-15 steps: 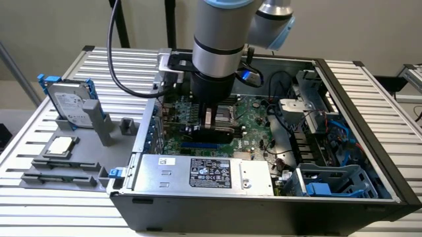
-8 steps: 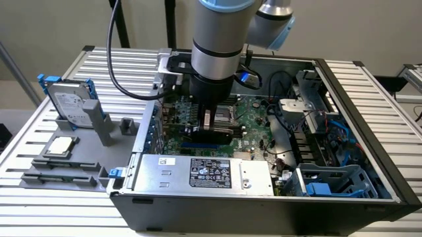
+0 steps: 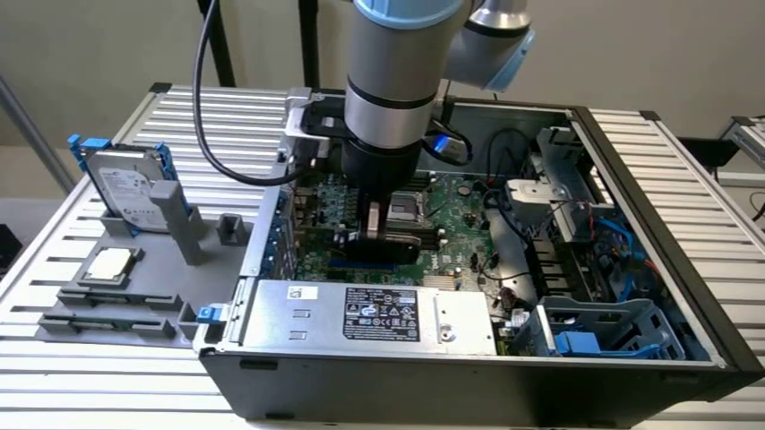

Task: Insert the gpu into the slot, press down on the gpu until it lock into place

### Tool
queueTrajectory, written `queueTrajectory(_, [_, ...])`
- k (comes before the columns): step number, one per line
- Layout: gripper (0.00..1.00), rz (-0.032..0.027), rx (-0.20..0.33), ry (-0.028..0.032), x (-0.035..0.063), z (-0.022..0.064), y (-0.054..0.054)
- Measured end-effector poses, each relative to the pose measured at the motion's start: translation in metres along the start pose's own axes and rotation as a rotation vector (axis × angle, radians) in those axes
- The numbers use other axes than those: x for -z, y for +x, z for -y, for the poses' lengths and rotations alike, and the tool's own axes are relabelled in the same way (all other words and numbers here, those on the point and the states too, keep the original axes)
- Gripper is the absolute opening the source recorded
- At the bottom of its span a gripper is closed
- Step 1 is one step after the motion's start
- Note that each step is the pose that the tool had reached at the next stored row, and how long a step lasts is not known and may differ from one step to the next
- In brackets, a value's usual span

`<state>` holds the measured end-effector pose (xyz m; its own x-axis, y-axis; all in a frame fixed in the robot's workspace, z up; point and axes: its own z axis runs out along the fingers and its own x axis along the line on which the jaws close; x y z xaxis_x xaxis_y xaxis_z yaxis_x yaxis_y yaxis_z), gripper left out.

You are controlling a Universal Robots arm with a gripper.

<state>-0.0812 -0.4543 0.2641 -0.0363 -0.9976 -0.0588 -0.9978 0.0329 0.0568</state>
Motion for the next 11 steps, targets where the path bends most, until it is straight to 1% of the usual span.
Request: queueTrajectory(11, [0.26,0.0002,0.000,-0.0002,-0.0027,-0.0008,0.0001])
